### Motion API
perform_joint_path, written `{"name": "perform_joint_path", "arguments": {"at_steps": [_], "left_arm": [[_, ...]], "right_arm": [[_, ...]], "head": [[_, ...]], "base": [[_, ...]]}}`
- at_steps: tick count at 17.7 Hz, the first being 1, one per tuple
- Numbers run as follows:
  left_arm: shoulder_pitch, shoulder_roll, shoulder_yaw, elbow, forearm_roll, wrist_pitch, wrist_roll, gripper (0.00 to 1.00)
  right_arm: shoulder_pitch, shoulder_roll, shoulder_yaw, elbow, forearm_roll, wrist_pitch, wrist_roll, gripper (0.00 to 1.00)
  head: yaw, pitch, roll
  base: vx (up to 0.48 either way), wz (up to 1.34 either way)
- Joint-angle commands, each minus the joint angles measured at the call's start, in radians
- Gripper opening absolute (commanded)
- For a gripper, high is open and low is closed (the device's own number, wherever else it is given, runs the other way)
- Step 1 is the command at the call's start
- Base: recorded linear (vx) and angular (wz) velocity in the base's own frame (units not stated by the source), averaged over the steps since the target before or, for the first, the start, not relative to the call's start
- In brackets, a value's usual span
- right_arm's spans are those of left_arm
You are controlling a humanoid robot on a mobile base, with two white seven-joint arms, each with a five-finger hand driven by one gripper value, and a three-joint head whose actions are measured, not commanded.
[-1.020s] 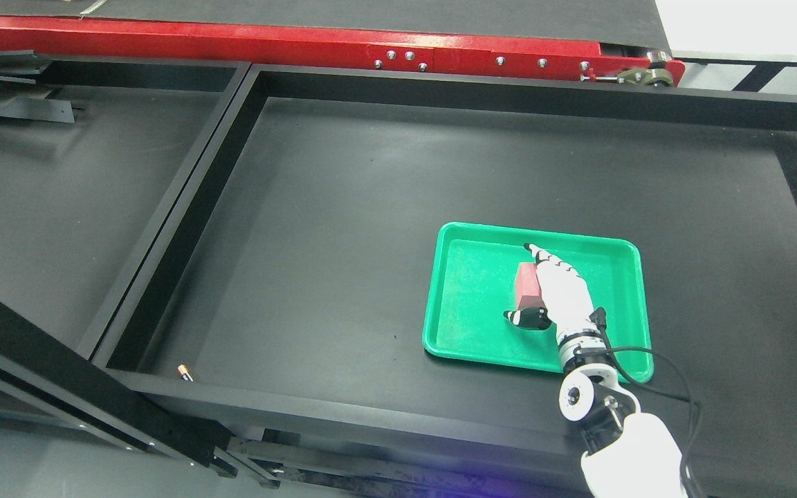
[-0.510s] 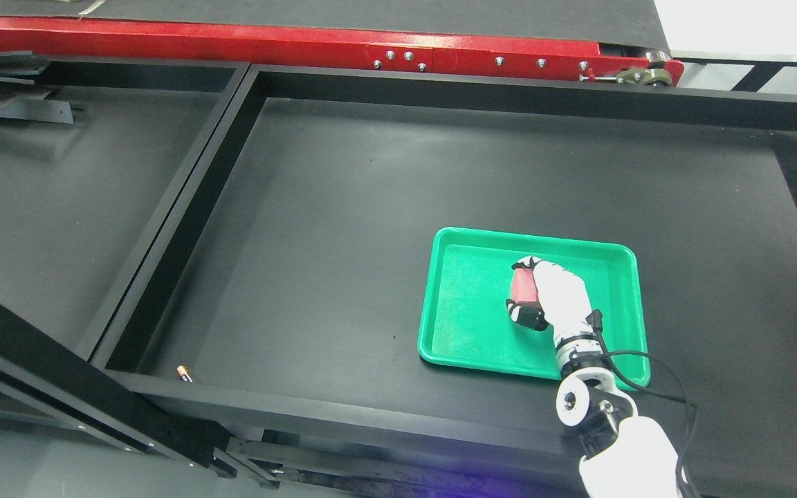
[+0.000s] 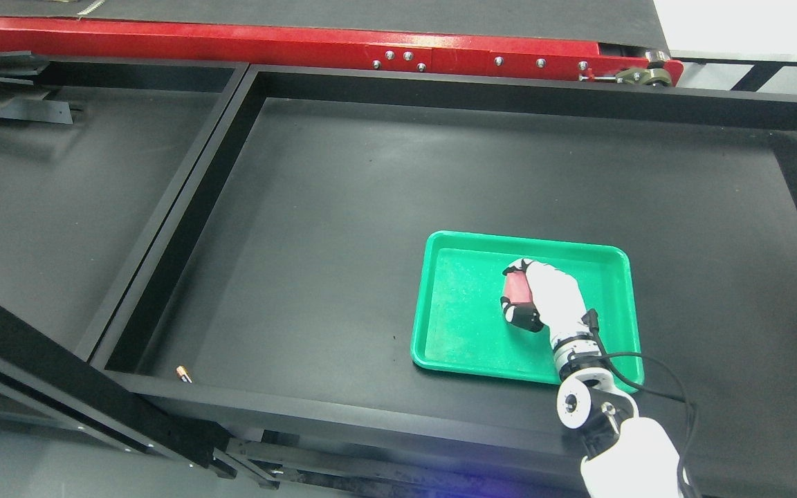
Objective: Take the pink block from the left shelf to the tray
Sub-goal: 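Lift the pink block up off the green tray with the right hand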
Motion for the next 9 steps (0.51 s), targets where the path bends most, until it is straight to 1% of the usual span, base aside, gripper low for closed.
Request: {"name": "perform_joint_path", "arguments": {"at_steps": [1,3,5,9], "left_arm": [[0.020,0.017,0.000,-0.017,0.000,-0.001,0.000,1.00],[0.020,0.017,0.000,-0.017,0.000,-0.001,0.000,1.00],[0.020,0.017,0.000,-0.017,0.000,-0.001,0.000,1.00],[0.020,0.017,0.000,-0.017,0.000,-0.001,0.000,1.00]], "right_arm": [[-0.003,-0.018,-0.089,-0.035,-0.010,-0.102,-0.090,0.02],[0.000,-0.018,-0.103,-0.048,-0.014,-0.154,-0.193,0.03],[0.012,-0.018,-0.103,-0.089,-0.020,-0.197,-0.285,0.03],[0.029,-0.018,-0.103,-0.132,-0.024,-0.226,-0.369,0.03]], "head": [[0.0000,0.000,0.000],[0.0000,0.000,0.000],[0.0000,0.000,0.000],[0.0000,0.000,0.000]], "base": [[0.000,0.00],[0.000,0.00],[0.000,0.00],[0.000,0.00]]}}
